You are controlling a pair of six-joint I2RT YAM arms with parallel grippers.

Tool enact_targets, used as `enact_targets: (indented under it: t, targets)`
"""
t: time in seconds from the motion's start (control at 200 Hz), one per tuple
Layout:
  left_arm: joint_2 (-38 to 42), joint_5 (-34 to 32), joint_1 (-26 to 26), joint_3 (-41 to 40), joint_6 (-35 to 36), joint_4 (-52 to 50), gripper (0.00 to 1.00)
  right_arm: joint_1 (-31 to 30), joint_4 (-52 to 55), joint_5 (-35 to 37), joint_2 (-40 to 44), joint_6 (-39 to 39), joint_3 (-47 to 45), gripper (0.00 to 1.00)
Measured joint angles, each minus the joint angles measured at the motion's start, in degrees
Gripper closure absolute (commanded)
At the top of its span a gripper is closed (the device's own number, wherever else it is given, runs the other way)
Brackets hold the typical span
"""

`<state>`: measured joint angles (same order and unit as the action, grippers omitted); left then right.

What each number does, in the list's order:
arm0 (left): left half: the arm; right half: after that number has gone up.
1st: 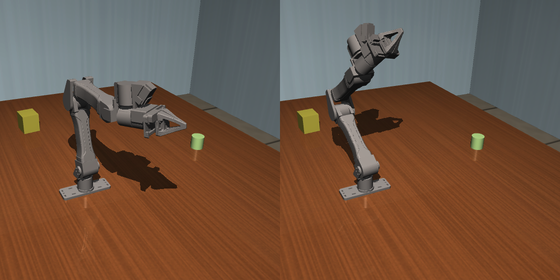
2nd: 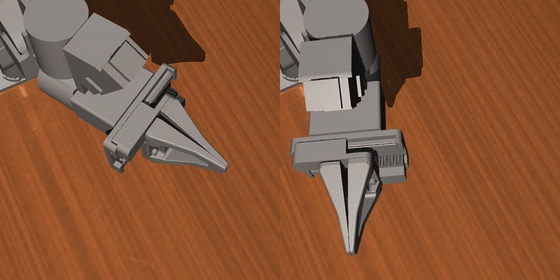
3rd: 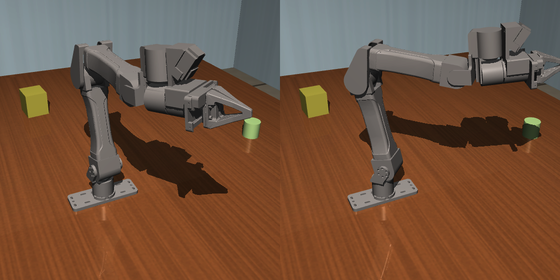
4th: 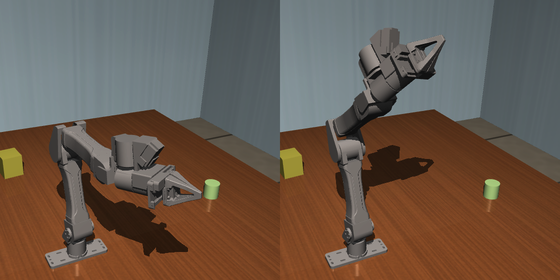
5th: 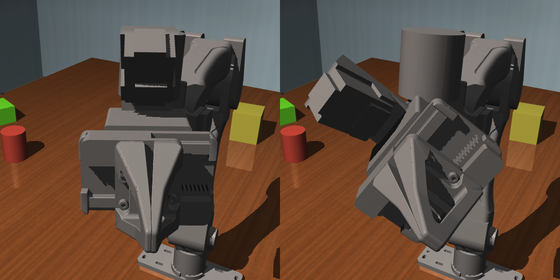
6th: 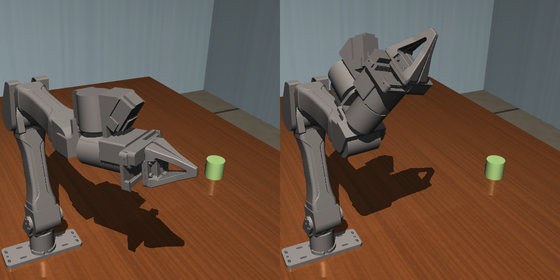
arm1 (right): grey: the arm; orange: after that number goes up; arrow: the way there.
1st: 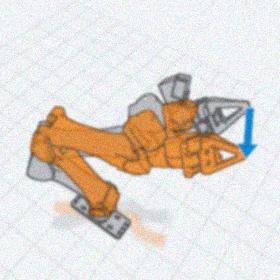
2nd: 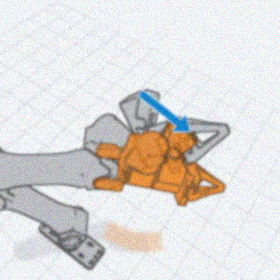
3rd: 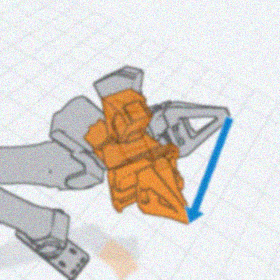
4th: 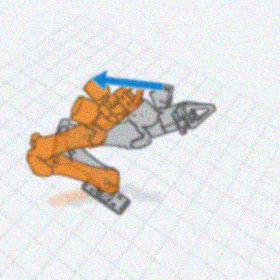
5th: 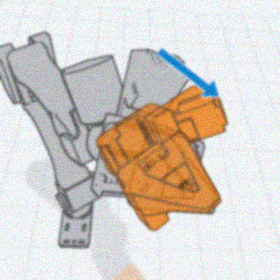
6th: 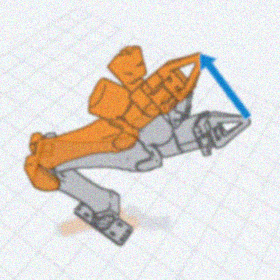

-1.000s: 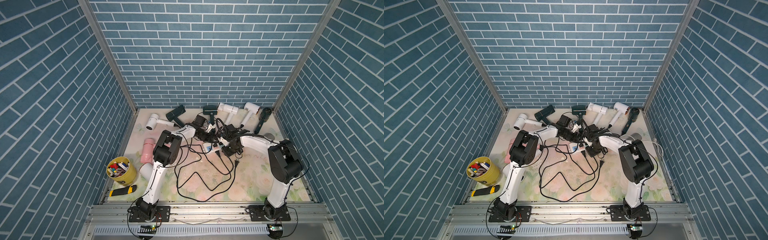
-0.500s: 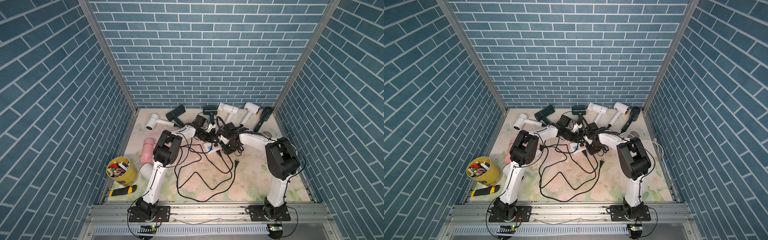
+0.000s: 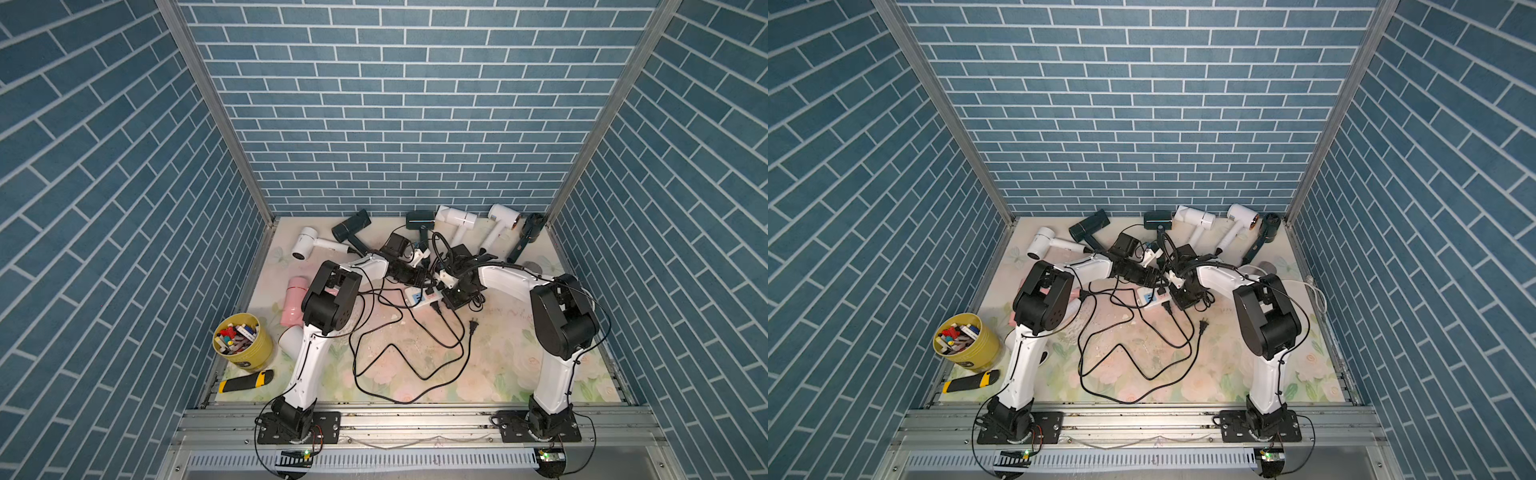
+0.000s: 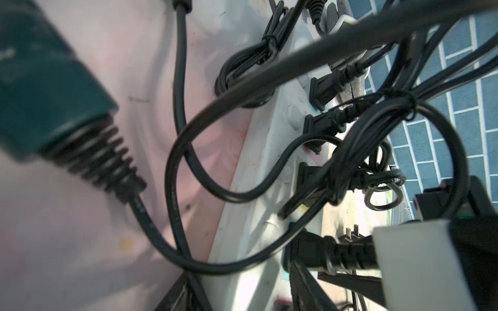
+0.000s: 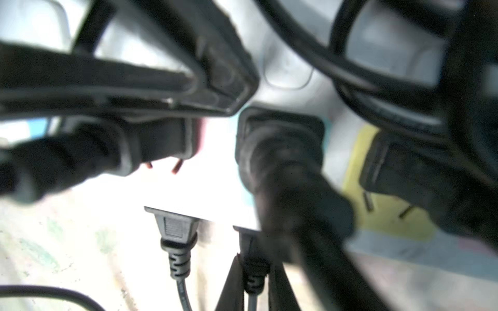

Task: Charge the blow dryers
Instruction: Insert the plug into the socket.

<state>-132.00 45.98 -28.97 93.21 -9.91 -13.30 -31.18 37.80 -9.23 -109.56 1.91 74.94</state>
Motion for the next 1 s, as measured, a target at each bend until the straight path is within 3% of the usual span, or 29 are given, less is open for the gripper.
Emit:
enact_targets:
  t: [0.35,0.44,0.655,0.855,0.995]
  targets:
    - [4.39,-2.16,2.16,-6.49,-3.13,1.88,0.40,-4.26,-6.21,1.05,1.09,-3.78,-3.08,1.00]
    - [5.05,-2.80,2.16,-7.17,-3.61,1.81,0.36,-5.01,-7.96,2.23,2.10,-5.27,-4.63,0.95]
    - [7.67,-4.28,2.75,-8.70,-5.29,-1.25,0.22,-5.75,-10.88,7.61,6.88,-9.97,-9.16,0.67]
    - [12.24,-9.51,3.28,-11.58,-6.99,-6.43,0.13,-5.55,-11.54,12.13,20.26,-14.58,-14.10,0.44]
    - [16.31,-13.00,3.78,-15.17,-8.85,-8.28,0.07,-5.49,-11.08,14.34,29.75,-17.44,-18.32,0.34]
